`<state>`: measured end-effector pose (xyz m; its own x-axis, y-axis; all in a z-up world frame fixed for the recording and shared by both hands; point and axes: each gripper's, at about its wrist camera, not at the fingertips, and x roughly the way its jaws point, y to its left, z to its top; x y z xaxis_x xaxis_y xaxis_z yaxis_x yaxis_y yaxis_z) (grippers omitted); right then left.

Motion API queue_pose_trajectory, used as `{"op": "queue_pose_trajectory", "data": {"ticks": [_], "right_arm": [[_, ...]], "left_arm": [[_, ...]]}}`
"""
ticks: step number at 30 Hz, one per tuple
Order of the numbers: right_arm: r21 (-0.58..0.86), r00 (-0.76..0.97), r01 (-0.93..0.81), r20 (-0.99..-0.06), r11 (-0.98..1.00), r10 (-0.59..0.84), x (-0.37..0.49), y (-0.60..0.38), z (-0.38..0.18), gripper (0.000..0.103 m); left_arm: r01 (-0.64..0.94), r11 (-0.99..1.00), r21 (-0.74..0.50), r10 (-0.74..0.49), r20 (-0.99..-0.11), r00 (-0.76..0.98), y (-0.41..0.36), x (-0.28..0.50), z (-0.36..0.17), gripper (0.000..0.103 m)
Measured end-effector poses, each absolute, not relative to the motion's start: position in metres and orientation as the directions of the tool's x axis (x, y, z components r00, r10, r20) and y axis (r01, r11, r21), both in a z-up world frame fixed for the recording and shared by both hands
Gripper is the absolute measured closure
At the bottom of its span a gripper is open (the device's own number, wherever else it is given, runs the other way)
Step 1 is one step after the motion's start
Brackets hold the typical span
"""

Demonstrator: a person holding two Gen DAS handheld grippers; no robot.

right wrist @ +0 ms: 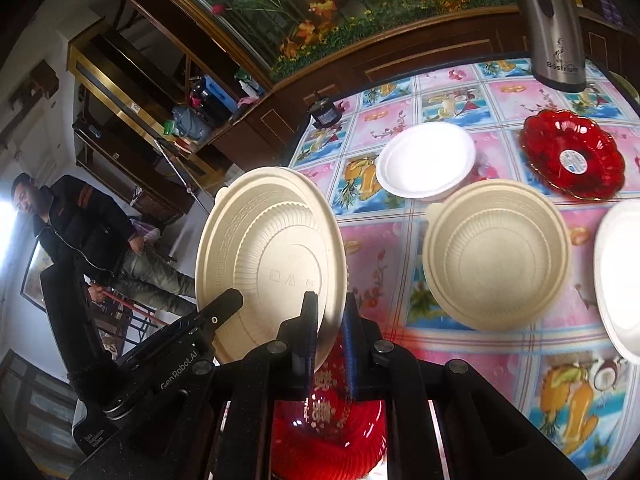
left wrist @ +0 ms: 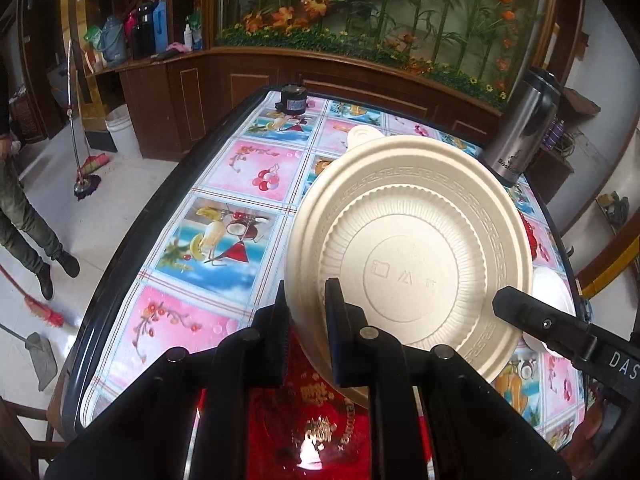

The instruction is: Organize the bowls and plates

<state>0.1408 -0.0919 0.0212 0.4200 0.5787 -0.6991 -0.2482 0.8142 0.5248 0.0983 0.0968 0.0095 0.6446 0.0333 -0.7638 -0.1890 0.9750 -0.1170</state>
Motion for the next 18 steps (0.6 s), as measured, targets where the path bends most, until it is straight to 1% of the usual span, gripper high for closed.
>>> {"op": "queue_pose_trajectory", "data": {"ticks": [7,18], "right_arm": [[0.517,0.443,-0.274,-0.681,0.811,0.583,0.11,-0.098,0.024,0.092],[0.523,0.408,-0.284,-0.692,0.803,0.595,0.079,-0.098,-0.002,0.092]], "left_arm": [[-0.205,0.972,-0.113,0.055,-0.742,0.668,0.092,0.068,0.007,0.09],[-0.244,0.964,-0.103,0.081,-0.761,0.644,0.09,0.031,-0.015,0.09]]}}
